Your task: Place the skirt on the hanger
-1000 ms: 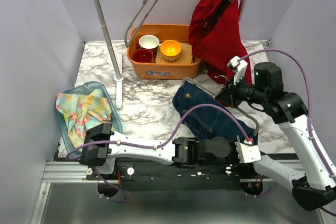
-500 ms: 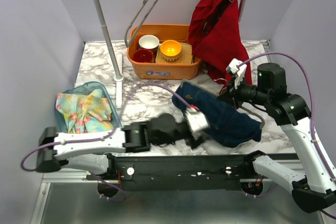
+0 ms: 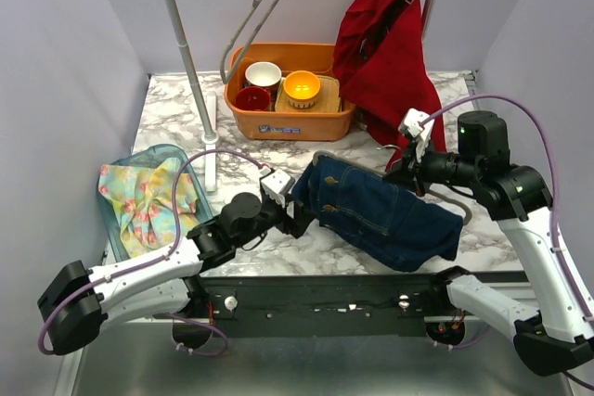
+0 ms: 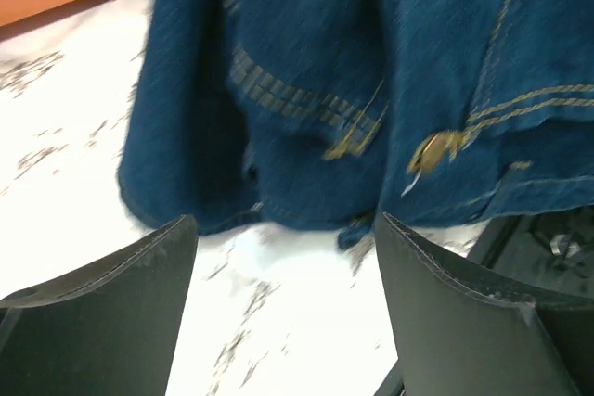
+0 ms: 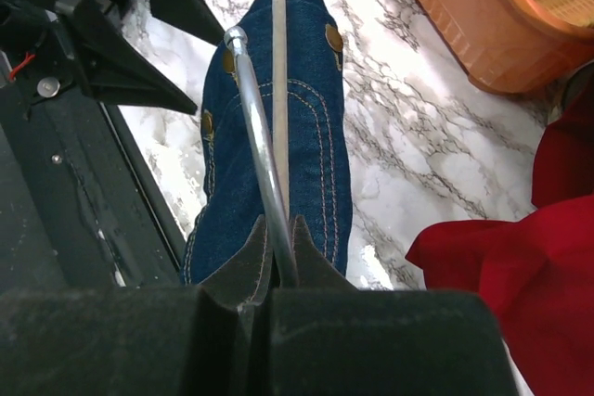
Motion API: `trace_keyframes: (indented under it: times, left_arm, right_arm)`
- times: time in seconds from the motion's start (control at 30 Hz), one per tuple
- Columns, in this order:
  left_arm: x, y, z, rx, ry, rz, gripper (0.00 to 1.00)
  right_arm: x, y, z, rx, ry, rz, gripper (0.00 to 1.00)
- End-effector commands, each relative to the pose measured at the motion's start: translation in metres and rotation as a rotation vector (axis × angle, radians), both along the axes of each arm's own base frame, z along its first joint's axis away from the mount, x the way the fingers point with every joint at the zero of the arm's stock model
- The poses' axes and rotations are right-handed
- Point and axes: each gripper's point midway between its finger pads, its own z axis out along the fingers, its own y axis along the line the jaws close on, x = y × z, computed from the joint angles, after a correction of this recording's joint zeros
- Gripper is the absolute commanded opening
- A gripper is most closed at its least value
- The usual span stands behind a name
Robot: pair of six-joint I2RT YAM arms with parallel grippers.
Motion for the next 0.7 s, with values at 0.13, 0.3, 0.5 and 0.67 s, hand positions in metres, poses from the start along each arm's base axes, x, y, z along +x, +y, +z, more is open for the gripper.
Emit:
trace_keyframes:
  times: [0.13,0.3,0.5,0.67]
  left_arm:
    - [0.003,-0.045,0.037,-0.157,-0.058,-0.169,0.85]
    - [-0.002,-0.07,0.035,-0.173,-0.02,-0.273,0.64]
    - [-0.01,-0.083,0.023,-0.152,0.065,-0.346,0.01]
    - [-0.011,-0.061,0.001,-0.089,0.152,-0.264,0.0]
  right_arm:
    - [-0.001,0.008,0.02,0.075,-0.031,0.059,0.01]
    - [0.002,0.007,0.016,0.074,-0.021,0.051,0.01]
    - [0.008,0.004,0.015,0.07,-0.023,0.023,0.01]
    - [0.019,-0.006,0.02,0.049,-0.051,-0.05,0.01]
